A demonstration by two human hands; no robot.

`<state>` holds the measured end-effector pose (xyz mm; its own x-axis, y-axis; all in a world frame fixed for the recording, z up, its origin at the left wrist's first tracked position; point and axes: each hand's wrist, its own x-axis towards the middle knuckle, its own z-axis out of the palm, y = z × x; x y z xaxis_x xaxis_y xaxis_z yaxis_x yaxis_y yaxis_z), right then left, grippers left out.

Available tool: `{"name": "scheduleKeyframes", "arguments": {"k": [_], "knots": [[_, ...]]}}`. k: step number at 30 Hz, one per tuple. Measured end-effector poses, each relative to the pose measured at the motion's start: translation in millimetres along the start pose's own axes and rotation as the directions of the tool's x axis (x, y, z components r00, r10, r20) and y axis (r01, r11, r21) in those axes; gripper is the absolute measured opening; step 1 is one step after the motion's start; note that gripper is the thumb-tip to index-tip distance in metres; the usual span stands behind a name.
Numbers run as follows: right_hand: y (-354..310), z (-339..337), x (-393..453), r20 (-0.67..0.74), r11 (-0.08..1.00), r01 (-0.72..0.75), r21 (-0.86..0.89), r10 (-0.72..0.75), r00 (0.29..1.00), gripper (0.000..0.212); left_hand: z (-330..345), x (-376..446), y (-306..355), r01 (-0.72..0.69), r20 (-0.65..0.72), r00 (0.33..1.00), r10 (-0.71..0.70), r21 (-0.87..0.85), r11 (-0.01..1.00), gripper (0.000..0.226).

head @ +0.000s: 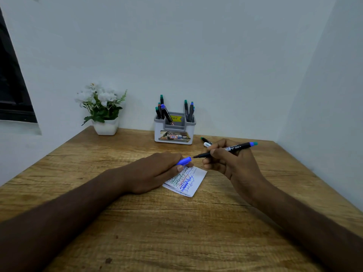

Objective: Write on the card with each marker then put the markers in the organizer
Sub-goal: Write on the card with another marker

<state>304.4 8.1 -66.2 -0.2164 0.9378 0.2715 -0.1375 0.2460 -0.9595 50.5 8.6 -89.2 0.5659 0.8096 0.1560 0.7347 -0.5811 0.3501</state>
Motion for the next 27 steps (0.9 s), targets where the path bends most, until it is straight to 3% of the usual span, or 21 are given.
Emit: {"name": "scheduleKeyframes", "arguments": {"k": [3,8,13,17,21,27], "knots": [[1,0,0,0.02,1.0,-0.01,-0.018,0.01,1.0,0.013,0,2,-1,-0.01,-0.002,1.0,0.01,-0.005,1.0,0.021],[3,-1,-1,0.044,0.988,0.007,-0.153,0.0,0.999,0.004,0,1,0,-0.009,0.013,1.0,0.008,0.022,1.0,0.019],[3,2,-2,0.075,0.88,0.003,-0.474,0.037,0.996,0.011,0,-1,5,-0.013,0.011,1.0,0.013,0.03,0.999,0.041],[12,8,-1,0.025,0.896,-0.035,-0.442,0.051,0.998,0.019,4,-1,4,0.009,-0.013,1.0,-0.008,0.073,0.997,0.03],[18,13,-1,-0.023,0.893,-0.073,-0.444,0.07,0.997,0.023,7,1,2,-0.002,-0.046,0.999,0.004,0.059,0.998,0.039],[17,20,1,0.045,0.921,-0.046,-0.388,0.069,0.997,0.023,5,2,2,0.008,-0.051,0.999,-0.009,-0.009,1.0,0.045]]}}
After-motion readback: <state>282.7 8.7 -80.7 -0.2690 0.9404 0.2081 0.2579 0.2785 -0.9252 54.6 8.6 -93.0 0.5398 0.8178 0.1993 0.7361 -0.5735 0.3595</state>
